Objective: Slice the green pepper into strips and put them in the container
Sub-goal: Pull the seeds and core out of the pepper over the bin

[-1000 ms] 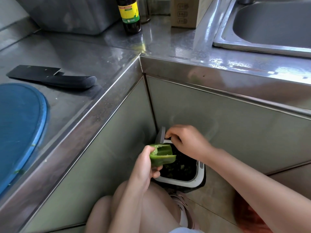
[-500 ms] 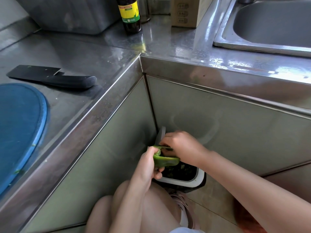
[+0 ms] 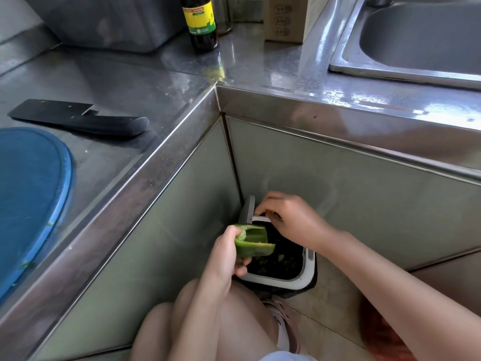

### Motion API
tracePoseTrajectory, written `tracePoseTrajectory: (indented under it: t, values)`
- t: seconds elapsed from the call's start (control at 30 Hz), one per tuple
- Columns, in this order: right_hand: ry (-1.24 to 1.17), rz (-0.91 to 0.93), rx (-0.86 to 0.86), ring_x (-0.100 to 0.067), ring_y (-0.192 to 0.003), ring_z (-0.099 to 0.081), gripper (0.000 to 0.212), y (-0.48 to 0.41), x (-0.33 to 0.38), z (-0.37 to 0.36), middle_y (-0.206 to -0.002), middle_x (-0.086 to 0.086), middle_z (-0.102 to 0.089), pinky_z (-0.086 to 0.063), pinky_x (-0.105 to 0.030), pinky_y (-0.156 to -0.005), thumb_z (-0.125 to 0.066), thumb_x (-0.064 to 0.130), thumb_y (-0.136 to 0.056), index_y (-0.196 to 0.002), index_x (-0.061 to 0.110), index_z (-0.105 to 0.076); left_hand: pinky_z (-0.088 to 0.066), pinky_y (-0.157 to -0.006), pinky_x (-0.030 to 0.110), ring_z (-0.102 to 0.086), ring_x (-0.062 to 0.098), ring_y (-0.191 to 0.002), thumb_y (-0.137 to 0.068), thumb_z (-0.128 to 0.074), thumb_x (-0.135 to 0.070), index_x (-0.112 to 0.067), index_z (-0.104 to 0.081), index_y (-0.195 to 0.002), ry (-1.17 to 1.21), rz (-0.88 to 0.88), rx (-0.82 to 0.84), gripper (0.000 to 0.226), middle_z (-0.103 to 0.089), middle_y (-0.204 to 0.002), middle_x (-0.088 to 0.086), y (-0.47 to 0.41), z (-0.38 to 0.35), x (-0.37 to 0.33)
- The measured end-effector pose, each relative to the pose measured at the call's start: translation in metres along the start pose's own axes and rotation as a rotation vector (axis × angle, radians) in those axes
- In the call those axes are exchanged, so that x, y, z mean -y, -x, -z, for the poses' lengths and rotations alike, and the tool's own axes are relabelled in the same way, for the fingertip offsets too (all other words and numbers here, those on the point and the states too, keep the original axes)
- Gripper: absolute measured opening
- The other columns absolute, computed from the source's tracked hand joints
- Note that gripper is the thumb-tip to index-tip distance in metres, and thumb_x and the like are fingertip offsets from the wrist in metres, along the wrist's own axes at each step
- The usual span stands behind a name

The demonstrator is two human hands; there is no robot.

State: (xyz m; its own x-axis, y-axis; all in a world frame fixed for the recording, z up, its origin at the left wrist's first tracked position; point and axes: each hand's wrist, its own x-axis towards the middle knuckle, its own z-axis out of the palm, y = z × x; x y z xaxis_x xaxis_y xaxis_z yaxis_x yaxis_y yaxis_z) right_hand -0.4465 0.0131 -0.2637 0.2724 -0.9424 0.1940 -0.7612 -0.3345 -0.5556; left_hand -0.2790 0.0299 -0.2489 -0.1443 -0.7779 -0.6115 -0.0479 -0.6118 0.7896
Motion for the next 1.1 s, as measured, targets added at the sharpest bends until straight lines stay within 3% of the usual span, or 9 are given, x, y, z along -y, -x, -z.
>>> tracePoseTrajectory:
  t: [0.1, 0.17, 0.27, 0.43, 0.73, 0.87, 1.0, 1.1]
  values:
    - [-0.028, -0.065, -0.013, -0.020, -0.083, -0.067, 0.026, 0.000, 0.002, -0.006, -0.088, -0.002, -0.071, -0.047, -0.023, -0.072, -0.054, -0.001, -0.085, -0.100, 0.012, -0.071, -0.015, -0.039, 0.016, -0.034, 0.012, -0.036, -0.093, -0.035, -0.018, -0.011, -0.056, -0.080, -0.008, 0.009, -0.006, 0.026, -0.055, -0.048, 0.002, 0.000, -0.001, 0.001]
    - [-0.100, -0.107, -0.036, -0.015, -0.079, -0.067, 0.021, 0.001, 0.003, -0.009, -0.085, 0.000, -0.072, -0.049, -0.023, -0.071, -0.053, 0.013, -0.094, -0.107, 0.014, -0.069, -0.014, -0.040, 0.016, -0.035, 0.011, -0.036, -0.093, -0.035, -0.019, -0.010, -0.056, -0.079, -0.020, 0.013, -0.012, 0.026, -0.053, -0.048, 0.002, -0.001, 0.000, 0.001]
    - [-0.225, -0.081, -0.008, -0.003, -0.077, -0.063, 0.018, -0.001, 0.008, -0.008, -0.085, 0.005, -0.071, -0.046, -0.019, -0.070, -0.059, 0.025, -0.092, -0.098, 0.016, -0.073, -0.013, -0.042, 0.018, -0.036, 0.011, -0.036, -0.092, -0.036, -0.019, -0.011, -0.055, -0.077, -0.049, 0.018, -0.029, 0.026, -0.051, -0.052, 0.004, -0.001, 0.001, 0.002]
    - [-0.316, 0.005, 0.062, -0.002, -0.084, -0.063, 0.017, 0.001, 0.009, -0.004, -0.092, 0.004, -0.071, -0.049, -0.015, -0.078, -0.073, 0.017, -0.080, -0.097, 0.015, -0.076, -0.014, -0.042, 0.019, -0.037, 0.012, -0.039, -0.092, -0.037, -0.019, -0.012, -0.052, -0.076, -0.085, 0.029, -0.024, 0.024, -0.051, -0.057, 0.005, -0.003, 0.001, 0.002]
    - [-0.103, 0.080, -0.014, -0.010, -0.068, -0.063, 0.007, 0.003, 0.016, -0.004, -0.076, 0.004, -0.068, -0.051, -0.029, -0.062, -0.069, 0.018, -0.078, -0.081, 0.017, -0.075, -0.020, -0.040, 0.019, -0.042, 0.012, -0.046, -0.092, -0.040, -0.020, -0.014, -0.051, -0.074, -0.165, 0.025, 0.013, 0.022, -0.051, -0.064, 0.005, -0.002, 0.002, 0.004]
    - [-0.018, -0.102, -0.071, -0.016, -0.070, -0.063, 0.005, 0.000, 0.013, -0.008, -0.078, 0.001, -0.067, -0.051, -0.034, -0.066, -0.068, 0.017, -0.078, -0.080, 0.015, -0.072, -0.025, -0.042, 0.021, -0.045, 0.014, -0.049, -0.076, -0.046, -0.033, -0.017, -0.063, -0.079, -0.179, -0.035, 0.049, 0.023, -0.059, -0.069, 0.007, -0.002, 0.001, 0.007]
    - [-0.128, -0.171, -0.165, -0.011, -0.072, -0.061, 0.025, 0.003, 0.003, -0.004, -0.079, 0.003, -0.066, -0.049, -0.026, -0.070, -0.060, -0.009, -0.073, -0.082, 0.013, -0.069, -0.028, -0.043, 0.020, -0.049, 0.015, -0.057, -0.066, -0.043, -0.035, -0.028, -0.069, -0.090, -0.161, -0.094, 0.077, 0.036, -0.065, -0.075, 0.002, -0.001, 0.003, 0.005]
    - [-0.190, -0.106, -0.158, -0.005, -0.082, -0.064, 0.027, 0.005, 0.006, 0.003, -0.088, 0.006, -0.072, -0.048, -0.017, -0.076, -0.057, -0.007, -0.082, -0.092, 0.014, -0.071, -0.024, -0.044, 0.020, -0.045, 0.012, -0.053, -0.070, -0.043, -0.035, -0.027, -0.068, -0.088, -0.161, -0.081, 0.073, 0.031, -0.062, -0.067, -0.003, 0.000, 0.003, 0.004]
